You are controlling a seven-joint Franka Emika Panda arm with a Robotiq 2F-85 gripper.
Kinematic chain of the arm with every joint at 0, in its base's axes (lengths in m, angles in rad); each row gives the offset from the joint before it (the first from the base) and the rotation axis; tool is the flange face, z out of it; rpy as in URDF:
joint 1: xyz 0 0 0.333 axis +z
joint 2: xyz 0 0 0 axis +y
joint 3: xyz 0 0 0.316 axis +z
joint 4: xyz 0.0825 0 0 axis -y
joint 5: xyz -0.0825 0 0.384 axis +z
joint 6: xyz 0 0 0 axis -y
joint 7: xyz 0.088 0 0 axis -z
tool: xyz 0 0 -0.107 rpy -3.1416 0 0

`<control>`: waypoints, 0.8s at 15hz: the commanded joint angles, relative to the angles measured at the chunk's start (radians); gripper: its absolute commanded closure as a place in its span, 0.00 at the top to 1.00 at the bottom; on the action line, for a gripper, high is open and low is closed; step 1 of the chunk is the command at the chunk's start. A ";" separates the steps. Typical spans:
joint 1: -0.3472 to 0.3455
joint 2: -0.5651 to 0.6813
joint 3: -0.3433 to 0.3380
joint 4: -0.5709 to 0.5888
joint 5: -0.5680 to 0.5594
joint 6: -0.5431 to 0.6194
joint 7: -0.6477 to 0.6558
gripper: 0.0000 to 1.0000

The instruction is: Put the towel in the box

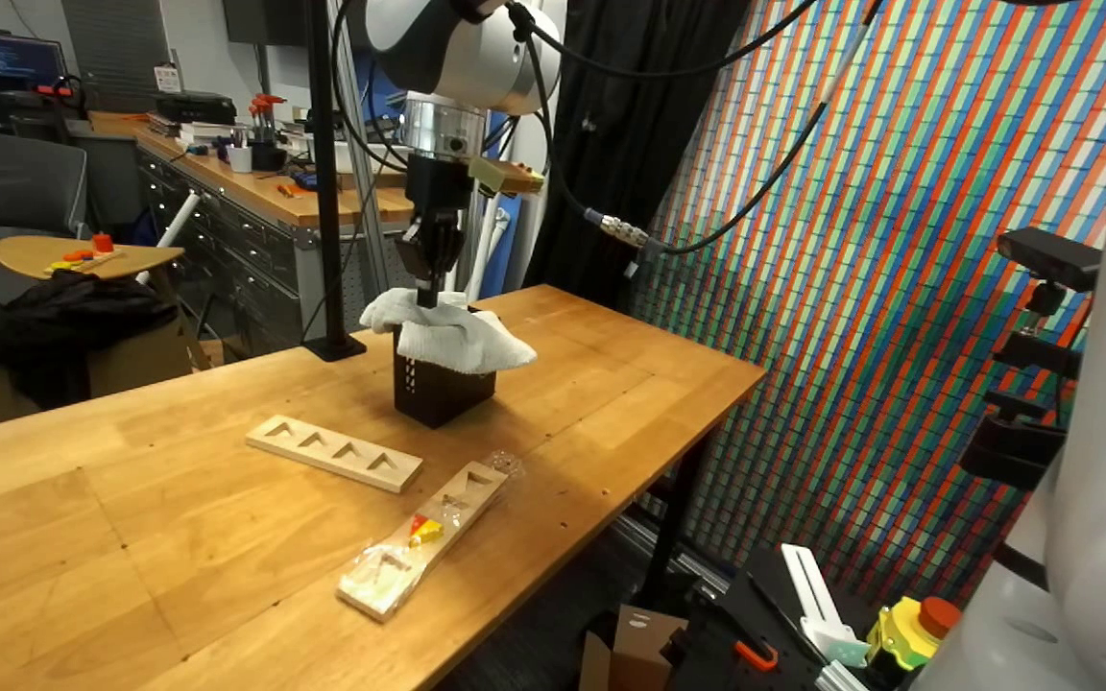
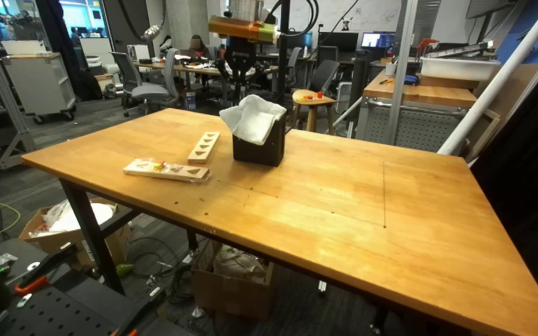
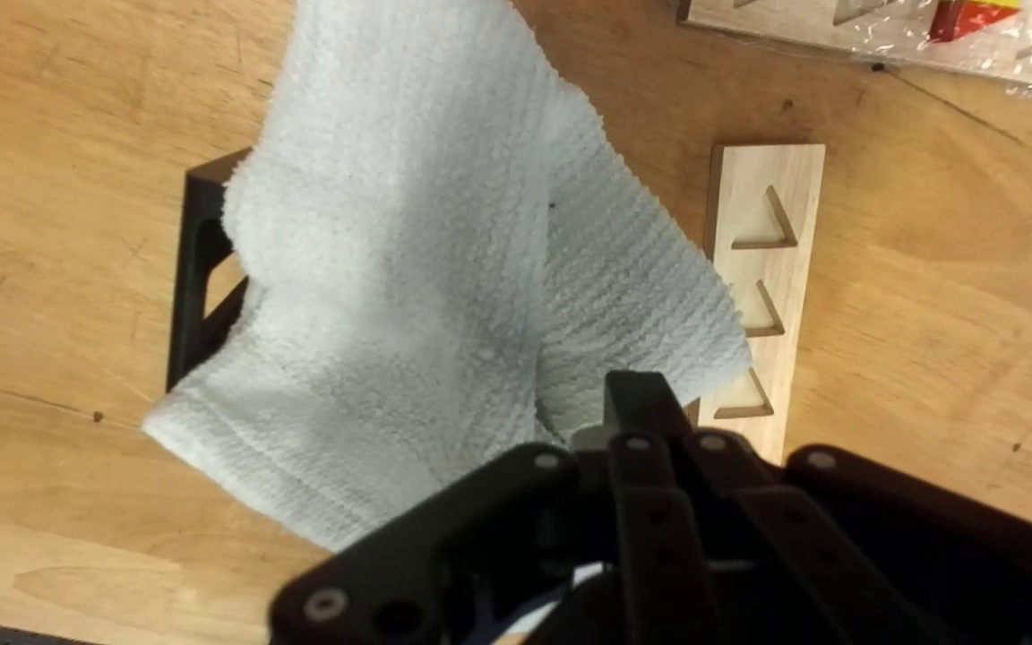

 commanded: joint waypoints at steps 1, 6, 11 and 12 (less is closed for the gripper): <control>0.014 -0.041 -0.016 0.000 -0.056 -0.032 0.023 0.00; 0.014 -0.028 -0.014 0.025 -0.080 -0.040 0.011 0.00; 0.006 -0.003 -0.014 0.050 -0.067 -0.041 -0.007 0.00; 0.003 0.003 -0.015 0.056 -0.063 -0.040 -0.012 0.00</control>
